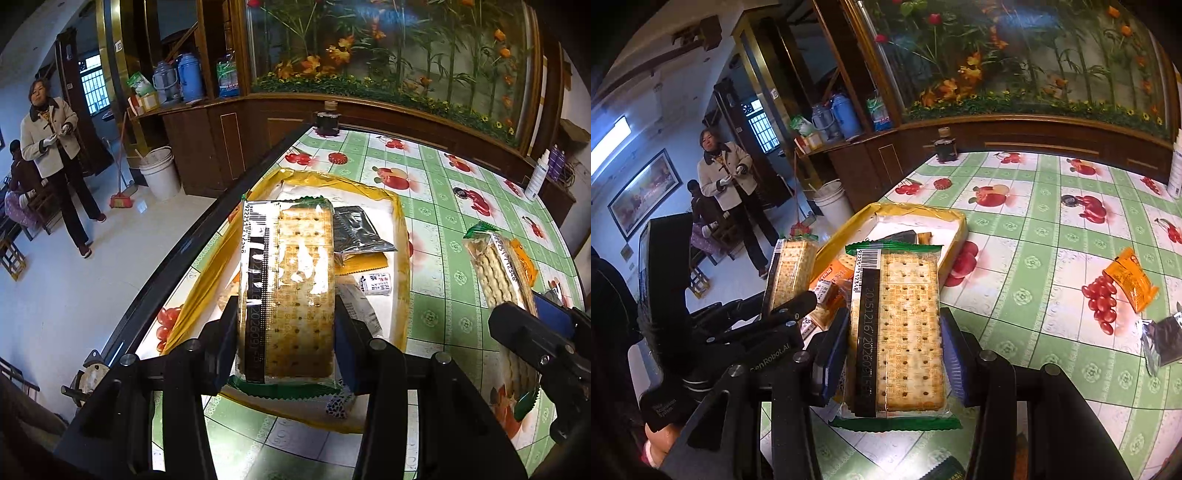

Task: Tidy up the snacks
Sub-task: 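Carry both green-edged cracker packs over the white tray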

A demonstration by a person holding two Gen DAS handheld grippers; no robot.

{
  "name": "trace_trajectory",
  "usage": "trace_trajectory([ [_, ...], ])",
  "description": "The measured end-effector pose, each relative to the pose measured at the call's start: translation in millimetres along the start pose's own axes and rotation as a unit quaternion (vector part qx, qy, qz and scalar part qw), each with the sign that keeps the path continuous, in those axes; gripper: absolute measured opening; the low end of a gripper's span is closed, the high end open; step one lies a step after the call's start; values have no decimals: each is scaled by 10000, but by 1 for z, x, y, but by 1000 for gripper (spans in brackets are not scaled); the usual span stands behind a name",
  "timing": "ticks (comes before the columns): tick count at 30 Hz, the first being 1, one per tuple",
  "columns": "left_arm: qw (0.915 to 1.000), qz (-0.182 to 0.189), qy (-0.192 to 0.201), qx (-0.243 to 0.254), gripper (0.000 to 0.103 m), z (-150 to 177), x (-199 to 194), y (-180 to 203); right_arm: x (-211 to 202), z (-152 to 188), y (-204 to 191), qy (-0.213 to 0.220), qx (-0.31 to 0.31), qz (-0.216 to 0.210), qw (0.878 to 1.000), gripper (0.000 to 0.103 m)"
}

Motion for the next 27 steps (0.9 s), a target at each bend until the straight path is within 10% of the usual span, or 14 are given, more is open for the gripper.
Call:
trace_trajectory([
  [27,9985,-264,-415,-238,45,-8,49,-38,80,-33,-8,-331,-23,-181,9993,48],
])
Point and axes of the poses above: each gripper's, at about its wrist camera, not at the fingertips, and x roughly the way its jaws point, y to its right, z to its underside, the point moved 6 cm from there along x, roughly the way its jaws point
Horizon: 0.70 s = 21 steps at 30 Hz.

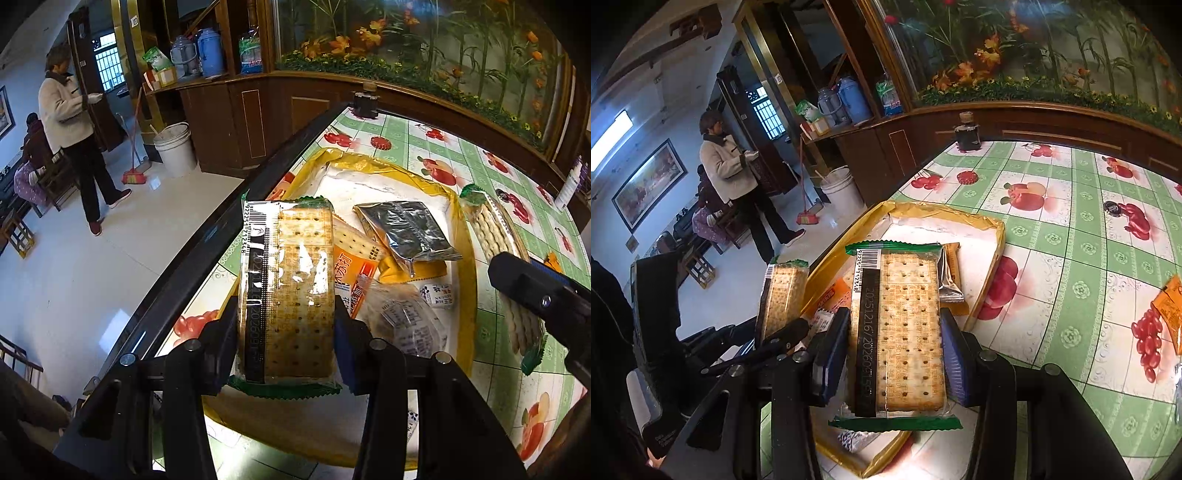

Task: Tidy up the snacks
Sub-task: 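Carry both green-edged cracker packs over the white tray, then lower both cracker packs into the tray and open both grippers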

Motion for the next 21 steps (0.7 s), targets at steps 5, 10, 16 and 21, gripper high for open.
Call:
trace_trajectory([
  [5,10000,-43,-32,0,45,-3,9,0,17,-4,2,-89,24,-24,10000,48],
  [10,10000,-80,18,26,45,-8,12,3,29,-3,1,-180,27,-65,9998,48],
  [16,9999,-133,80,72,45,-12,15,5,42,-2,2,-294,-3,-47,9996,48],
  [21,9997,-175,119,117,45,-16,18,7,54,-1,8,-381,45,17,9993,48],
])
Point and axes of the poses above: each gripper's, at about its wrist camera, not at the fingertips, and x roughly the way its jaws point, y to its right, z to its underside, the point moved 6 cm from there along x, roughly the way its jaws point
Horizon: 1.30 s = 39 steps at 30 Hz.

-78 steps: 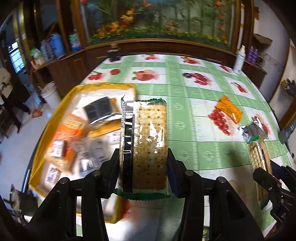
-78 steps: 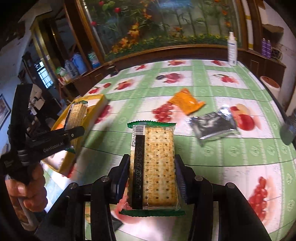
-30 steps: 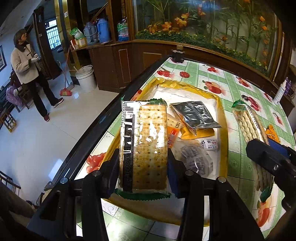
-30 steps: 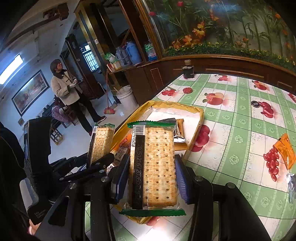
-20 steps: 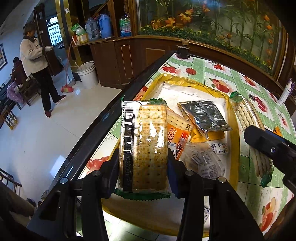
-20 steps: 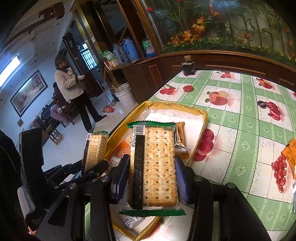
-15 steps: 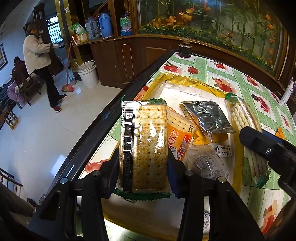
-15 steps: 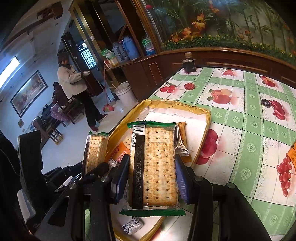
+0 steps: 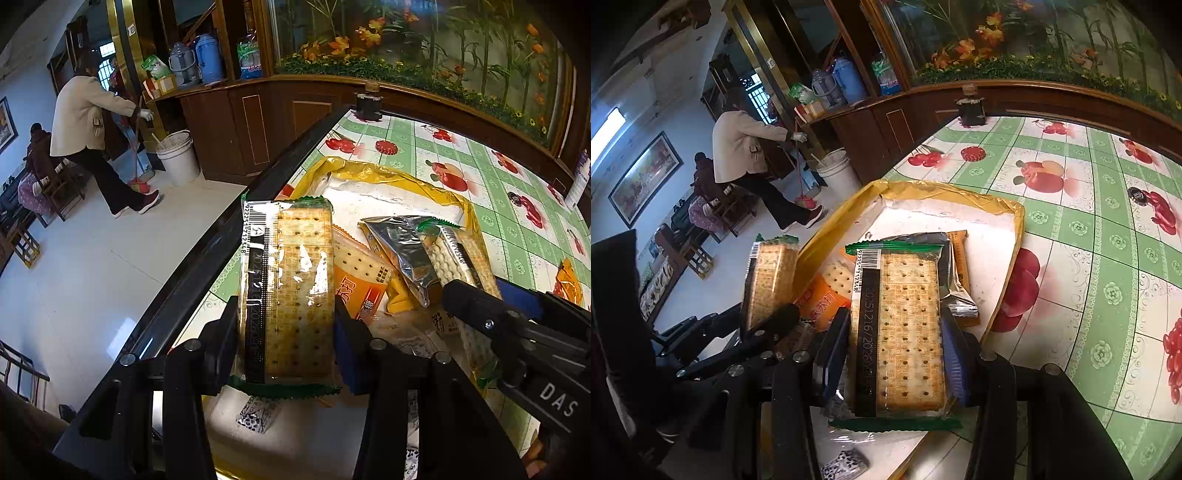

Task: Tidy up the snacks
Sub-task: 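Lower both cracker packs into the tray and open both grippers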

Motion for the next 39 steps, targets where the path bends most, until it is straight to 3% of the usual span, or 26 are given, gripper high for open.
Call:
trace_trajectory([
  [39,9997,-1,-75,251,44,-7,17,15,16,-19,23,72,182,248,9995,48],
])
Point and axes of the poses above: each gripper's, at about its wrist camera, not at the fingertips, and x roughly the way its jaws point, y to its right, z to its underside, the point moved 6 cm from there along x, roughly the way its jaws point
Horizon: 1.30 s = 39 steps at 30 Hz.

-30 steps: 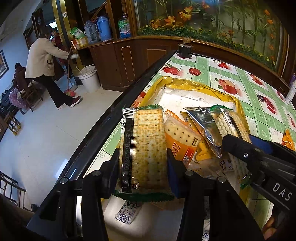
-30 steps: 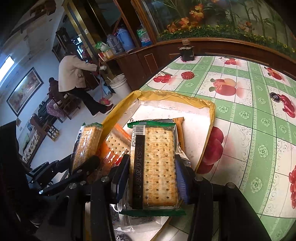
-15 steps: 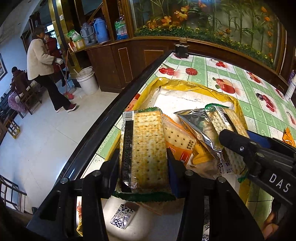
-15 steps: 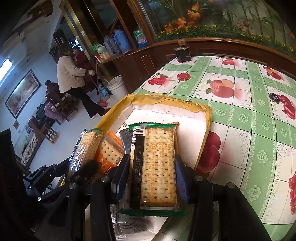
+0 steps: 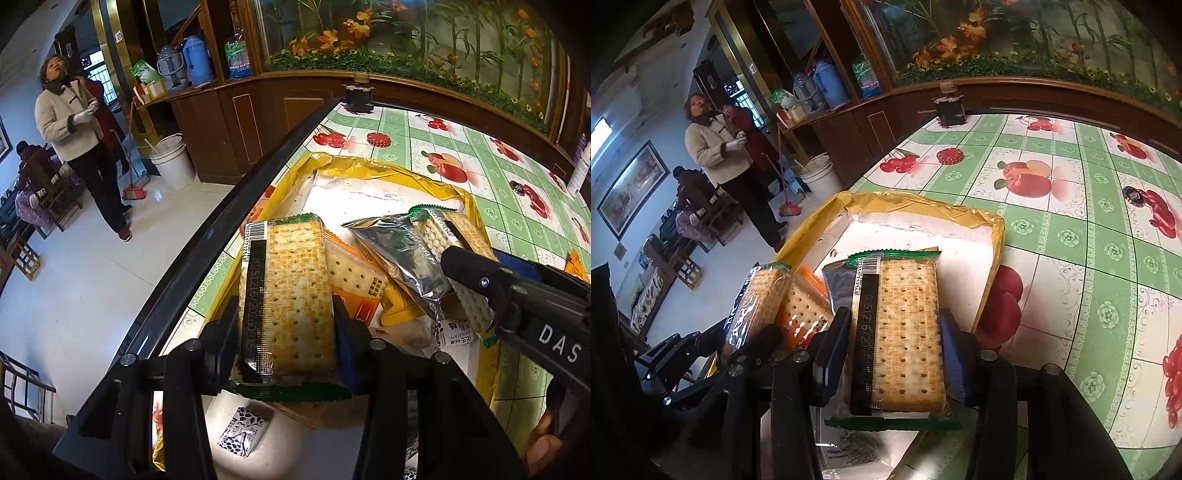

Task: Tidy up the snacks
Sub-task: 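Lower both cracker packs into the tray and open both grippers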

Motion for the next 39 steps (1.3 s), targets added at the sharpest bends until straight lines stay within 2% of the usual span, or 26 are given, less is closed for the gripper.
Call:
trace_trajectory([
  [12,9999,52,-87,62,44,-12,9,5,17,-23,18,21,231,63,9997,48],
  [25,9997,115,-195,97,45,-12,9,5,22,-24,21,-18,404,-114,9991,51],
  [26,9997,128,-210,73,47,-11,9,4,21,-23,21,-21,413,-114,9991,51],
  [28,9995,135,-278,39,60,-10,10,3,21,-23,21,-47,411,-116,9991,52],
  [32,9995,156,-259,25,61,-8,5,2,16,-23,20,-17,450,-209,9988,60],
  [37,9995,193,-226,-86,70,-5,-7,-7,1,-23,17,95,476,-230,9986,70],
  [39,9995,209,-191,-139,70,-3,-13,-11,-7,-23,18,166,488,-220,9984,74],
])
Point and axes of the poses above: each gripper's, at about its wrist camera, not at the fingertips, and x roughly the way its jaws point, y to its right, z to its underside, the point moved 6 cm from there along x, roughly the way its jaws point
